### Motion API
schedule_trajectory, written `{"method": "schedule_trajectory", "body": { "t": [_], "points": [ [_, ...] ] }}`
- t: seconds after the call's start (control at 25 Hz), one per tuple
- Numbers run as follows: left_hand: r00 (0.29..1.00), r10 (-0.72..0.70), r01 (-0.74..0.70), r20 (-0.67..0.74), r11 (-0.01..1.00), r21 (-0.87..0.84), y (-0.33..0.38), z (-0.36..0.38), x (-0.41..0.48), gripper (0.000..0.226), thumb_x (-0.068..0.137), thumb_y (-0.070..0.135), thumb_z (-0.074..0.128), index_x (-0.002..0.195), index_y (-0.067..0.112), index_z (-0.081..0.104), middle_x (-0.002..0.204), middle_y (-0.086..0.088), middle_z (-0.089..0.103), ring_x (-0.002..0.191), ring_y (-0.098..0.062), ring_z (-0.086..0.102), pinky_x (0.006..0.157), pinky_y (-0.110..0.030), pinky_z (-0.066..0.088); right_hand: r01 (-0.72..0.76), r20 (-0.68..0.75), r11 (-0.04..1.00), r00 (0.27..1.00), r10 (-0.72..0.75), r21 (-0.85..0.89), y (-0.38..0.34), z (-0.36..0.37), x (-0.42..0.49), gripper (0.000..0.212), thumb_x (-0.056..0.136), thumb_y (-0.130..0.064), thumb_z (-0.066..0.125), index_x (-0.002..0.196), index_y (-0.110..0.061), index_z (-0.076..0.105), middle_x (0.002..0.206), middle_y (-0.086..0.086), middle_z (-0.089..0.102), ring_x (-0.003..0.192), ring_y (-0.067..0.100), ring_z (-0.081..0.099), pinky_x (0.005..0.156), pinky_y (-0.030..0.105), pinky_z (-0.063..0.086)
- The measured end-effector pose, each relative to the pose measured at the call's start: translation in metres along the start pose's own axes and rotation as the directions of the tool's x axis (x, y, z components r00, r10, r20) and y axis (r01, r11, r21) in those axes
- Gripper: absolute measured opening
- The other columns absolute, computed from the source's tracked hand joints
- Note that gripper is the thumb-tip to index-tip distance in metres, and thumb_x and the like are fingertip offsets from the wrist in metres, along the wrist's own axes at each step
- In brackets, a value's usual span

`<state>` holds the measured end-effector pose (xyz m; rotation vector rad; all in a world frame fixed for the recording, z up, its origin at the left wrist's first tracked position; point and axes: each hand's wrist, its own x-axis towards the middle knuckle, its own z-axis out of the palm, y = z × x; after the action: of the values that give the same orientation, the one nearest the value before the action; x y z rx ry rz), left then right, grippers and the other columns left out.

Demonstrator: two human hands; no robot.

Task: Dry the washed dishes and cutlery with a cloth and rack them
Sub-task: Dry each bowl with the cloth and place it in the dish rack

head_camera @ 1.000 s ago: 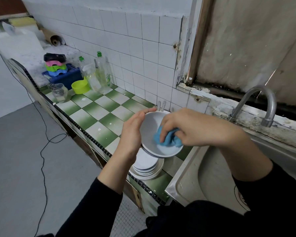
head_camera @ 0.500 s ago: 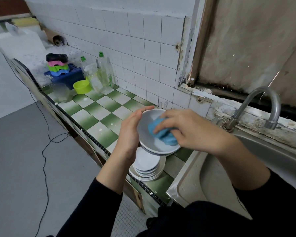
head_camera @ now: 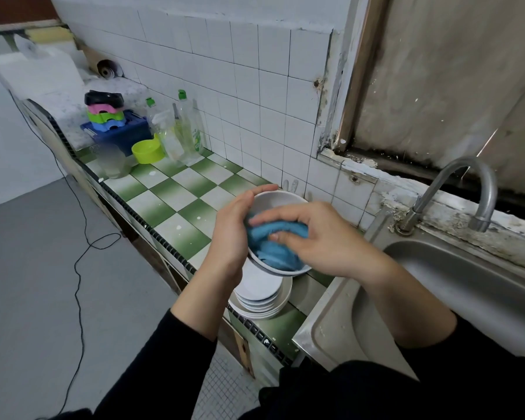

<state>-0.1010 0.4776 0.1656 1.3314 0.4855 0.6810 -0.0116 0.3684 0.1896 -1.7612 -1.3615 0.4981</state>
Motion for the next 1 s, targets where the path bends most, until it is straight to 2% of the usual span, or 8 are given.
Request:
{"method": "schedule_trajectory", "body": {
  "t": [0.08,0.16,0.36,0.6,0.72,0.8,0.88,1.0],
  "points": [
    [0.999,-0.046,0.046,-0.011,0.999,0.004,0.002,-0.003,-0.002,0.040,0.100,0.020,0.035,0.093,0.024,0.074,0.098,-0.006,0.071,0.096,-0.023,0.064,0.088,-0.037,0.050,0.009,0.264,0.999,0.965,0.001,-0.037,-0.008,-0.017,-0.003,0.041,0.088,0.003,0.060,0.104,-0.032,0.073,0.106,-0.010,0.072,0.102,0.002,0.063,0.094,0.019,0.047],
    [0.996,-0.094,0.094,-0.002,0.995,0.012,0.000,-0.003,-0.004,0.042,0.100,0.021,0.035,0.090,0.025,0.076,0.103,-0.006,0.072,0.102,-0.026,0.064,0.095,-0.042,0.047,0.032,0.412,0.992,0.911,0.021,-0.121,-0.011,-0.036,-0.001,0.043,0.088,0.006,0.058,0.102,-0.032,0.073,0.106,-0.008,0.072,0.100,0.005,0.064,0.093,0.020,0.048],
    [0.992,-0.126,0.126,-0.010,0.992,0.004,-0.003,-0.001,-0.007,0.042,0.100,0.024,0.036,0.089,0.027,0.077,0.107,-0.013,0.072,0.109,-0.036,0.063,0.097,-0.050,0.047,0.046,0.237,0.978,0.972,0.003,-0.204,-0.002,-0.028,0.005,0.032,0.091,-0.013,0.065,0.114,-0.035,0.069,0.111,-0.014,0.068,0.104,0.002,0.061,0.098,0.026,0.047],
    [0.972,-0.226,0.227,-0.057,0.974,0.020,0.002,-0.007,-0.011,0.040,0.098,0.026,0.038,0.087,0.027,0.076,0.108,-0.009,0.071,0.105,-0.032,0.063,0.087,-0.041,0.049,0.086,0.433,0.975,0.901,0.011,-0.205,-0.007,-0.029,0.000,0.010,0.088,-0.024,0.071,0.095,-0.030,0.076,0.096,-0.013,0.072,0.095,0.002,0.063,0.091,0.025,0.047],
    [0.971,-0.234,0.236,-0.049,0.971,0.032,-0.001,-0.003,-0.015,0.041,0.098,0.026,0.037,0.086,0.029,0.076,0.110,-0.012,0.070,0.107,-0.036,0.063,0.086,-0.046,0.049,0.008,0.237,0.972,0.970,0.049,-0.236,-0.002,-0.025,0.001,0.012,0.083,-0.023,0.074,0.086,-0.035,0.076,0.087,-0.013,0.072,0.084,0.000,0.061,0.080,0.023,0.047],
    [0.978,-0.202,0.204,-0.059,0.978,0.034,0.000,-0.002,-0.015,0.040,0.098,0.024,0.037,0.089,0.027,0.076,0.108,-0.014,0.071,0.106,-0.035,0.064,0.092,-0.048,0.050,-0.034,0.120,0.990,0.991,0.051,-0.140,0.000,-0.011,0.001,0.015,0.081,-0.024,0.076,0.084,-0.038,0.076,0.088,-0.011,0.073,0.085,0.002,0.063,0.084,0.028,0.050],
    [0.976,-0.201,0.205,-0.081,0.978,0.034,0.002,-0.005,-0.015,0.038,0.098,0.024,0.038,0.091,0.025,0.075,0.106,-0.012,0.072,0.103,-0.031,0.065,0.088,-0.041,0.052,-0.021,0.208,0.998,0.977,0.034,-0.065,-0.006,-0.005,-0.003,0.017,0.083,-0.021,0.075,0.086,-0.038,0.075,0.091,-0.009,0.073,0.088,0.004,0.064,0.088,0.029,0.051],
    [0.966,-0.248,0.252,-0.070,0.966,0.053,0.004,-0.007,-0.016,0.039,0.098,0.027,0.039,0.087,0.029,0.076,0.106,-0.008,0.072,0.097,-0.028,0.065,0.078,-0.035,0.048,0.021,0.352,0.967,0.933,0.072,-0.254,-0.016,-0.022,-0.006,0.020,0.082,-0.015,0.072,0.084,-0.034,0.076,0.087,-0.005,0.072,0.078,0.006,0.061,0.074,0.024,0.048]
  ]
}}
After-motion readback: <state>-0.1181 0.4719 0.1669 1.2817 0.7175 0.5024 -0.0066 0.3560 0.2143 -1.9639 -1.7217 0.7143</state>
